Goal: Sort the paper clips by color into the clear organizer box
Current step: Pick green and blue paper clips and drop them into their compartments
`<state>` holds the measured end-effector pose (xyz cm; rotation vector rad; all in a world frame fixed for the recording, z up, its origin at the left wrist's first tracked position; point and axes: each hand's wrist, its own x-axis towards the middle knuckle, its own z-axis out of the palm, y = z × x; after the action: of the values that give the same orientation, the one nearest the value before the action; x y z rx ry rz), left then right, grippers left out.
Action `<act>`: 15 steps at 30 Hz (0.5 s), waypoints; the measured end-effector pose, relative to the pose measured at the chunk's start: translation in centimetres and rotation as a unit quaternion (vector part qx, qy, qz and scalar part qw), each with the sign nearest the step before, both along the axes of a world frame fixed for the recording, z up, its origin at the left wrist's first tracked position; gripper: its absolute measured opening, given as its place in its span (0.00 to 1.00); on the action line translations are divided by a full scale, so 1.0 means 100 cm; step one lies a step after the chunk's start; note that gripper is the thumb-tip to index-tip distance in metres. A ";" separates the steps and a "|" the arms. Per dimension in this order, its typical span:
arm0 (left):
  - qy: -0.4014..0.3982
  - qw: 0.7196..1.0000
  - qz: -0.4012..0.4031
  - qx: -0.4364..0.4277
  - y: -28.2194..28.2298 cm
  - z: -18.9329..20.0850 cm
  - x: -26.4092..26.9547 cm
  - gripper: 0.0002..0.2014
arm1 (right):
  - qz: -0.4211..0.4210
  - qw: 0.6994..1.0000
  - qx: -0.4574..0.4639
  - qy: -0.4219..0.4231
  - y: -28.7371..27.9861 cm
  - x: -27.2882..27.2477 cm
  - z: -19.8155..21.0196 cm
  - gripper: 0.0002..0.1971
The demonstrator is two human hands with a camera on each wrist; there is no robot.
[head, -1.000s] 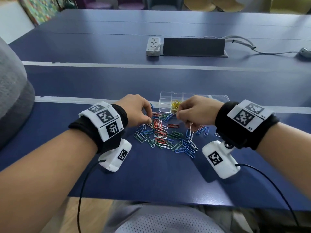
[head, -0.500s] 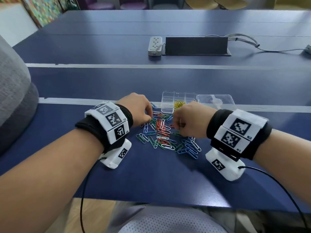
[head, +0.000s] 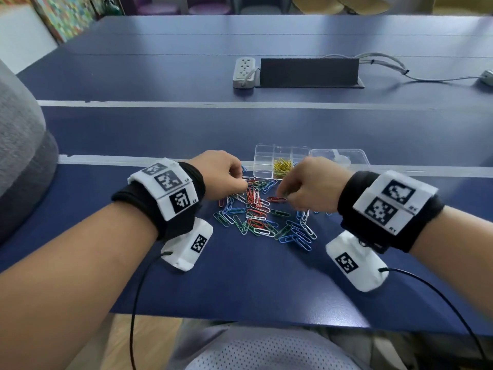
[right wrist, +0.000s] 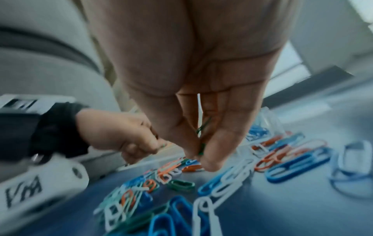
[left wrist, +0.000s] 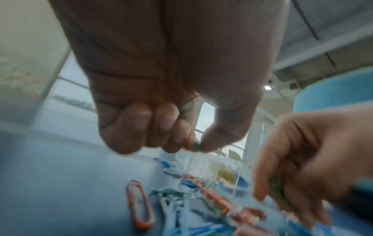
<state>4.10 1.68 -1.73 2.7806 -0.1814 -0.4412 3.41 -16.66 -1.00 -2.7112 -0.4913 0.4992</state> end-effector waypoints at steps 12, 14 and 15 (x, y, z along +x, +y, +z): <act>0.139 0.929 0.132 -0.315 0.004 -0.007 0.002 0.11 | 0.083 0.991 -0.090 -0.044 0.018 -0.009 -0.008 0.13; 0.132 0.942 0.120 -0.285 0.007 -0.009 0.002 0.14 | 0.105 0.988 -0.106 -0.044 0.021 -0.011 -0.009 0.11; 0.133 0.947 0.111 -0.270 0.007 -0.009 0.001 0.16 | 0.114 0.986 -0.113 -0.045 0.023 -0.011 -0.010 0.11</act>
<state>4.18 2.42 -2.60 2.1481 0.0682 -0.5986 2.29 -14.37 -1.95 -2.9197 -0.8231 0.5207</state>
